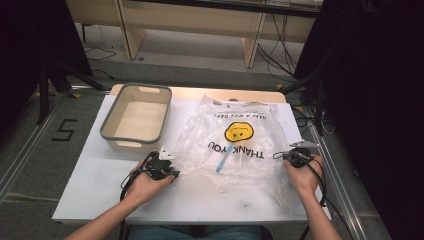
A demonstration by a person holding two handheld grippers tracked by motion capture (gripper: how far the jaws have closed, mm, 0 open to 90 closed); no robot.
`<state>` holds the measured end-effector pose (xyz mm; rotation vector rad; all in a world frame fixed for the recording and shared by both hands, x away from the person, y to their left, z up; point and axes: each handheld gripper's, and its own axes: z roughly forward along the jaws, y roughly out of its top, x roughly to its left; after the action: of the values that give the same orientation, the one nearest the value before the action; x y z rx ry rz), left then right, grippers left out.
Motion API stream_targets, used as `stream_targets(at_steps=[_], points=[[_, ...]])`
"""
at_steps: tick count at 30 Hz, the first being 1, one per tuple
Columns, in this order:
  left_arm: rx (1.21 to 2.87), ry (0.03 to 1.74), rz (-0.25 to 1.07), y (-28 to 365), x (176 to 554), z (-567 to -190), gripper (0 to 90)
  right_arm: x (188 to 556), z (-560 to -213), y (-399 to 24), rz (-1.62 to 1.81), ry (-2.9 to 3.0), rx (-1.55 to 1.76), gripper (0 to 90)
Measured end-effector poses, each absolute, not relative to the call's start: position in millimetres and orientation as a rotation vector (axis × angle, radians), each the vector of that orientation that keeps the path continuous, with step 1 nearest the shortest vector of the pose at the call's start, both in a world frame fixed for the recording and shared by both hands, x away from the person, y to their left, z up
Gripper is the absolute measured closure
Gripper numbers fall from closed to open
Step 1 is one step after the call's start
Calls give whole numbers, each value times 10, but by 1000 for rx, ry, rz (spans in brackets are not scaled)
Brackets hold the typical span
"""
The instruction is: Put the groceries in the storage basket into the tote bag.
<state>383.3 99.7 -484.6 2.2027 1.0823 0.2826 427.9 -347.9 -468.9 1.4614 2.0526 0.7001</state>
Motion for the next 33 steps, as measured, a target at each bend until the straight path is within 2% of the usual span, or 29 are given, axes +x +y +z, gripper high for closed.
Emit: stream_targets(at_steps=[4, 8, 11, 16, 18, 27, 33], points=[[2229, 1066, 310, 1021, 3754, -4826, 813, 4280, -4693, -3453, 729, 2069, 1461, 900], [2209, 1060, 315, 1049, 3740, -4811, 768, 4276, -4688, -3433, 783, 2087, 1445, 883], [2166, 1031, 354, 1076, 3736, -4775, 637, 4228, -4611, -3436, 813, 2069, 1431, 799], [2103, 1017, 415, 1143, 3695, -4718, 385, 4093, -4472, -3454, 843, 2023, 1374, 585], [2068, 1025, 420, 1173, 3671, -4693, 339, 4023, -4412, -3472, 870, 2017, 1349, 541], [2051, 1046, 395, 1265, 3564, -4657, 278, 3794, -4296, -3429, 961, 2001, 1297, 416], [2033, 1045, 397, 1280, 3562, -4658, 263, 3758, -4304, -3488, 975, 1989, 1336, 399]])
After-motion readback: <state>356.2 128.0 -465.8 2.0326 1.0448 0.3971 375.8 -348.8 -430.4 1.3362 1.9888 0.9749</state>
